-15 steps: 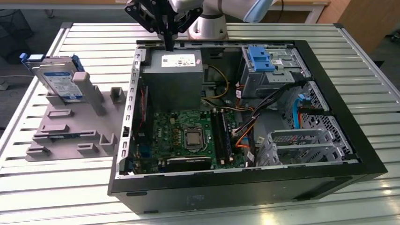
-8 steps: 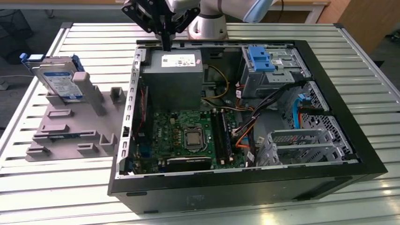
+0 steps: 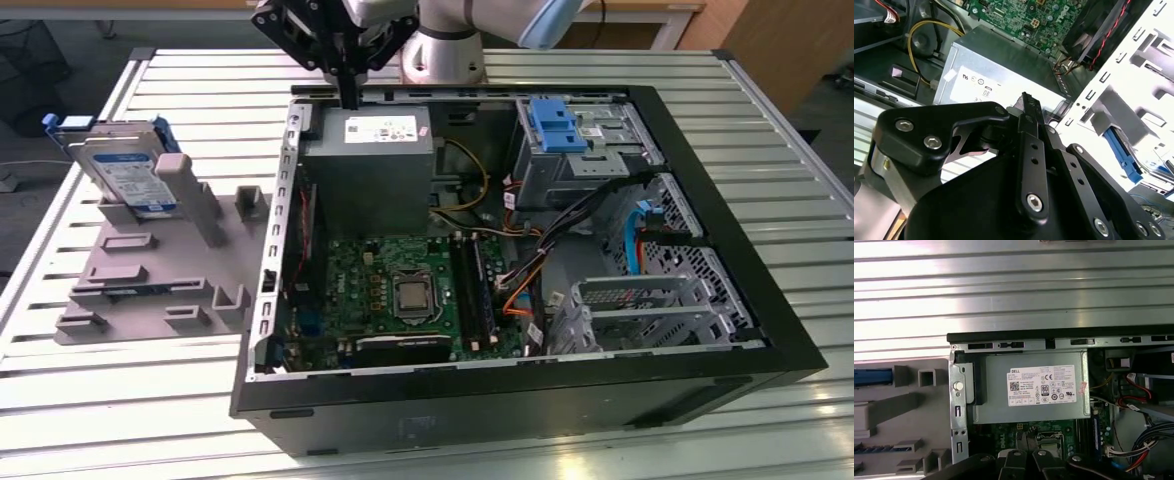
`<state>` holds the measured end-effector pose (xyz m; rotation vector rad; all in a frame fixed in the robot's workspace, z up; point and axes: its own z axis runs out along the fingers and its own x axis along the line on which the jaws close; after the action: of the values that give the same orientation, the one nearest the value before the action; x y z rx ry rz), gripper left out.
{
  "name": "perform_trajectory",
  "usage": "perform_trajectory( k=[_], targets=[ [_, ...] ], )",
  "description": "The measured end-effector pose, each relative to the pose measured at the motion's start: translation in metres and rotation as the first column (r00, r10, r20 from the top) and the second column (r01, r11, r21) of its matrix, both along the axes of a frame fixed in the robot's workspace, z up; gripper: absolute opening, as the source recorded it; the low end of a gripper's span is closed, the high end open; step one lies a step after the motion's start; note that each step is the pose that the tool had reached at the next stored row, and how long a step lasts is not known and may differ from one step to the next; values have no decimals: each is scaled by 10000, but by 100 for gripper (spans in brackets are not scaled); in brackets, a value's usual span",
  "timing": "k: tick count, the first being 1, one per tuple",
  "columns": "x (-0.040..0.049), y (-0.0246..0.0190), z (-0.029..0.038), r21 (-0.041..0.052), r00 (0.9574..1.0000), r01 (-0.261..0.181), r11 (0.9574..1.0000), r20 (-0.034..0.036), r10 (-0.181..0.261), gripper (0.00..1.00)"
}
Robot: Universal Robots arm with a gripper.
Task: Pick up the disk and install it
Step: 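Reach for the disk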
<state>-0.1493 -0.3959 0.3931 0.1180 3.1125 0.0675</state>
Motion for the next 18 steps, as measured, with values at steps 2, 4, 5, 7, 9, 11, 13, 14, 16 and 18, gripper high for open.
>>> perform_trajectory(
  k=[2,4,5,7,9,11,13,14,16,18],
  targets=[
    [-9,1,-1,1,10000,0,10000,1,0,11],
    [-9,0,0,0,10000,-2,10000,0,2,11],
    [-9,0,0,0,10000,-1,10000,0,1,11],
    [-10,0,0,1,10000,0,10000,0,0,11],
    [-13,0,-1,1,10000,0,10000,1,0,11],
    [-34,1,0,0,10000,1,10000,0,-1,11],
    [-60,3,-1,1,10000,0,10000,1,0,11],
    [-72,4,0,1,10000,-1,10000,0,1,11],
    [-91,6,0,0,10000,0,10000,0,0,11],
    [-109,7,0,1,10000,-1,10000,0,1,11]
  ],
)
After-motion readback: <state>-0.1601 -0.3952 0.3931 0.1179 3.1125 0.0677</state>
